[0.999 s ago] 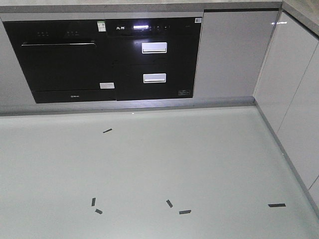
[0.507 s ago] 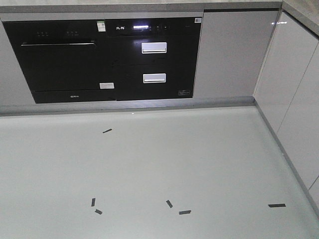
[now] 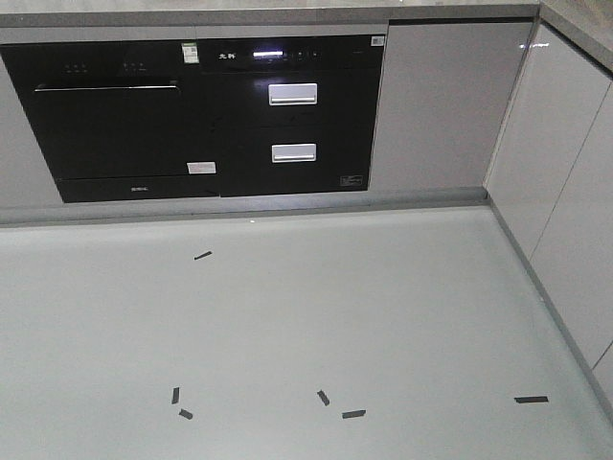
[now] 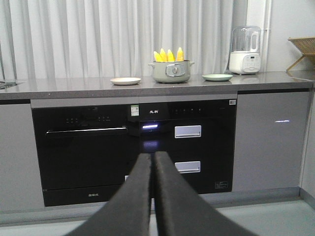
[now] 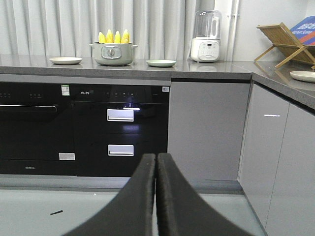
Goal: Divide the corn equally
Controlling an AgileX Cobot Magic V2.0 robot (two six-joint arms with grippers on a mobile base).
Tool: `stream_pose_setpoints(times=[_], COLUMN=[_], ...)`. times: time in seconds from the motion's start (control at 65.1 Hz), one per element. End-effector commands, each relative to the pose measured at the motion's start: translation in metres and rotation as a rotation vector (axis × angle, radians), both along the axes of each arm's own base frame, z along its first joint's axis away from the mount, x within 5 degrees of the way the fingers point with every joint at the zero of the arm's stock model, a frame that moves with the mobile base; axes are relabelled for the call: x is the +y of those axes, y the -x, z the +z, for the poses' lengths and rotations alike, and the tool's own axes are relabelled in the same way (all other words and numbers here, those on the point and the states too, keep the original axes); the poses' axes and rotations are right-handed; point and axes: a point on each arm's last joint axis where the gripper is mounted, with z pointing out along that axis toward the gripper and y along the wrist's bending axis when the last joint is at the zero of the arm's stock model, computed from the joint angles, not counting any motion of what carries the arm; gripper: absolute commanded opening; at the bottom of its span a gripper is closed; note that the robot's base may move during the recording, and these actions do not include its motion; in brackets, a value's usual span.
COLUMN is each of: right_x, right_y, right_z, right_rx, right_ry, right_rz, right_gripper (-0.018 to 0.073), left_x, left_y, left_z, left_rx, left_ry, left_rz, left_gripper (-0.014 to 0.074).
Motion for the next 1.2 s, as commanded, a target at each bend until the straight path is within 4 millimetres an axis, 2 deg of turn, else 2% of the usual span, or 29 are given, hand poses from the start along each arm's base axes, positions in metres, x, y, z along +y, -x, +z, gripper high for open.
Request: stream_pose_setpoints(times=[0.0,1.183], right_x=[0.0003,0.0003], right_y=[0.0006,0.0006], right_z=[0.0039,0.0039], right_rx=[-0.071,-0.071], right_ry=[0.005,0.005], right_rz=[0.003,0.003], right_gripper=[-0.0003,-0.0003], left_x=[-0.0009,-0.0009], left_y=[0.0034,0.0034], left_z=[0.0133,0.0133], left_rx=[-0.109,-0.109], left_ry=[0.004,0.004], left_rz=[-0.010,-0.010], left_gripper=[-0.0006,-0.0006])
